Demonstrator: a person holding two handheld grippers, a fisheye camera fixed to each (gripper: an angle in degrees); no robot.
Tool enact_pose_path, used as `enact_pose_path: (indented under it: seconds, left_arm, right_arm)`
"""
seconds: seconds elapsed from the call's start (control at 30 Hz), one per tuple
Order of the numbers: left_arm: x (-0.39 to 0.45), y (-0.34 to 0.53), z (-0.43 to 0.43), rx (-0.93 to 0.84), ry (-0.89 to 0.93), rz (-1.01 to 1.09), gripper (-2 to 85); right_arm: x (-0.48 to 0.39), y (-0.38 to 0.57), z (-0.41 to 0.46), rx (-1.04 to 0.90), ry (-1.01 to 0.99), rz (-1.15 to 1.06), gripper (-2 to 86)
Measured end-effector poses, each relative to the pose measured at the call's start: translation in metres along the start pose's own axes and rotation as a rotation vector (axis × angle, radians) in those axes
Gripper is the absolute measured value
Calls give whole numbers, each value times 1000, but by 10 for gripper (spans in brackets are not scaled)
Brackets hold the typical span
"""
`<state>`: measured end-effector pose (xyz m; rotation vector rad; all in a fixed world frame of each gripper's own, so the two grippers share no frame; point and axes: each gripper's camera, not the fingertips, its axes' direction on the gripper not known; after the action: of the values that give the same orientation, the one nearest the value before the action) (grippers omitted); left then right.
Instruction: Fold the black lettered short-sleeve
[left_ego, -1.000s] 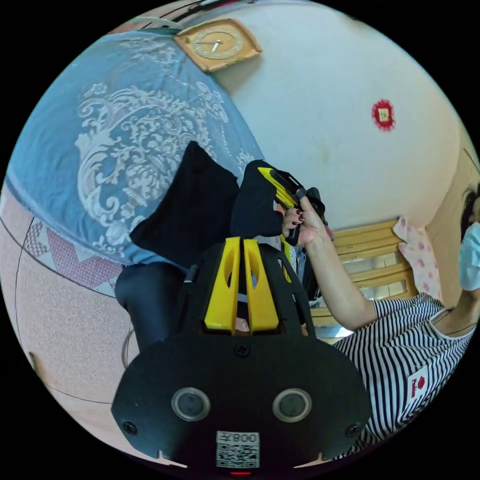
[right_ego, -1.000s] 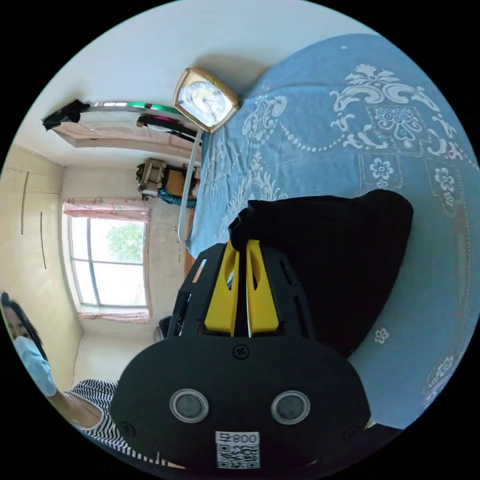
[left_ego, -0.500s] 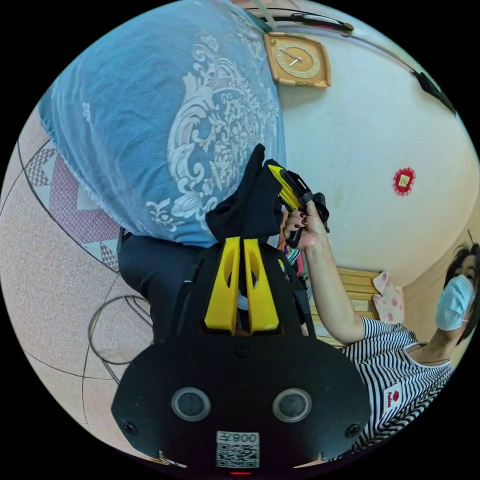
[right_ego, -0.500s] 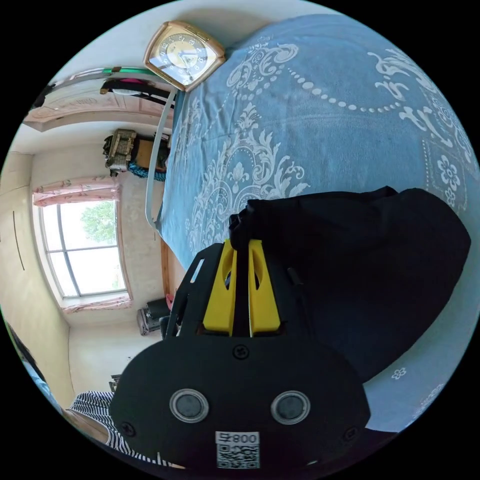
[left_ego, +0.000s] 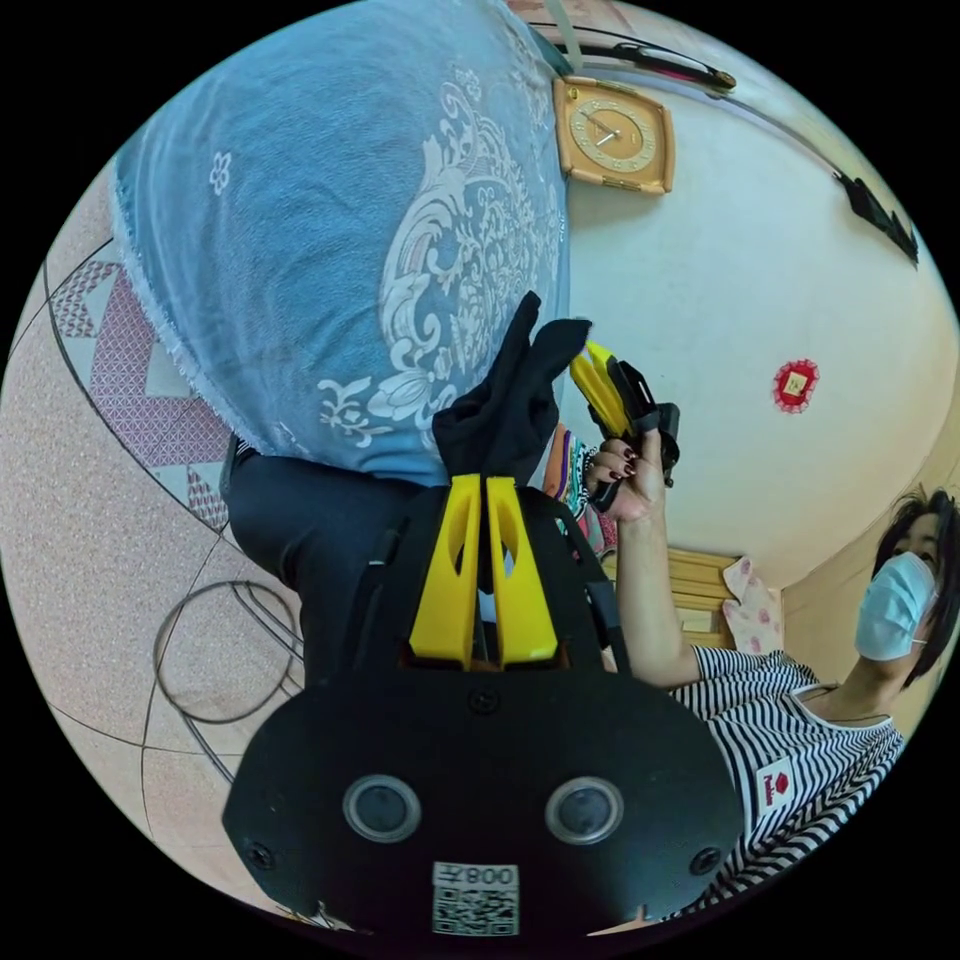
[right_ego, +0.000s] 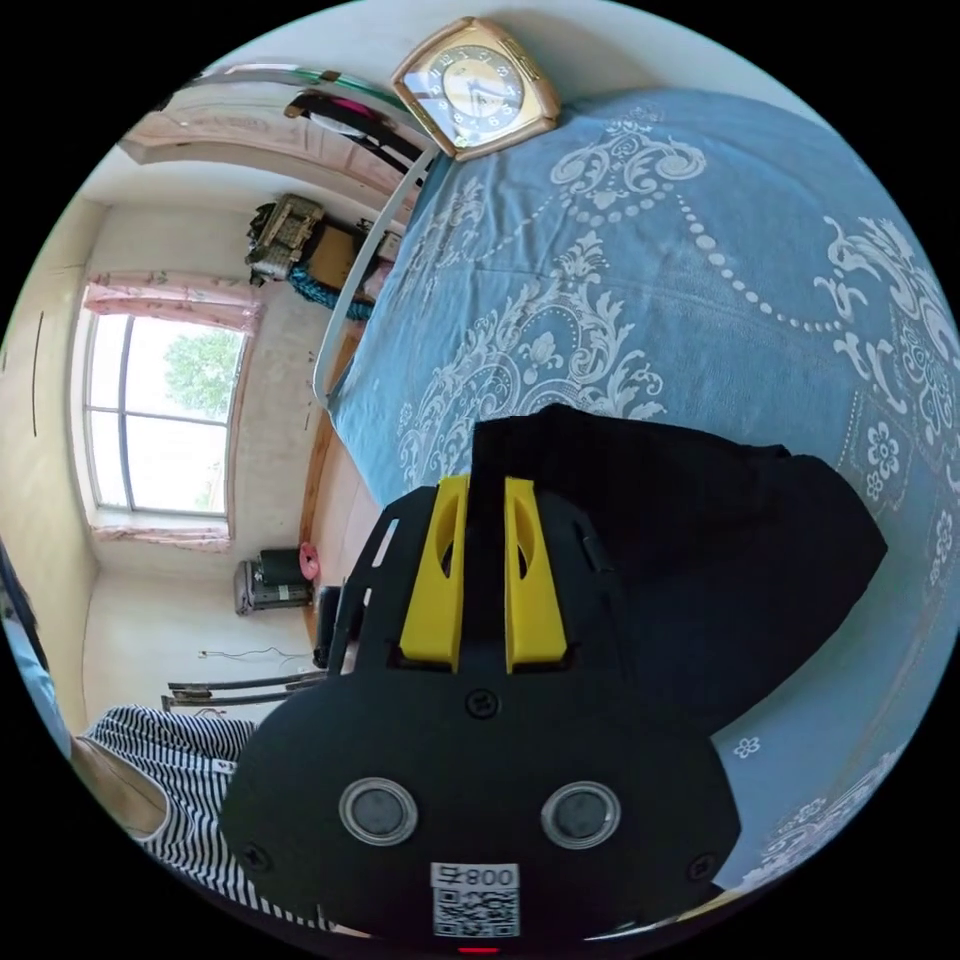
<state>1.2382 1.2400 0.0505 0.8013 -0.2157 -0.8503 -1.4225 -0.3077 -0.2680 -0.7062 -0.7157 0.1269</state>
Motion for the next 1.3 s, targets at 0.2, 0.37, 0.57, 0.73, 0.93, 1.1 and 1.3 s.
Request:
enact_pose_path:
  seconds: [0.2,0.37,0.57,0.73,0.93,1.1,1.3]
  left_arm:
    - [-33,31,0,-5,15,-10,8]
    - [-51,49,1,-22,-8,-13,8]
    - [-66,69,3,-39,-8,-17,8]
    - [-62,88,1,-53,-17,11,12]
    - [-49,115,-13,-61,-72,66,22]
    - [-28,128,-25,-5,-85,134,53]
    - [-3,118,-18,18,-130,173,50]
  right_arm:
    - [-33,-4,-4,-18,45,-14,38]
    - [-60,-16,22,-125,199,-32,19]
    - [-100,-7,30,-168,290,-125,5]
    - [-130,16,1,-162,276,-151,5]
    - [-168,107,-49,-139,333,-205,23]
    - [-208,209,-64,-175,415,-240,55]
    - [-256,282,-48,-200,569,-337,67]
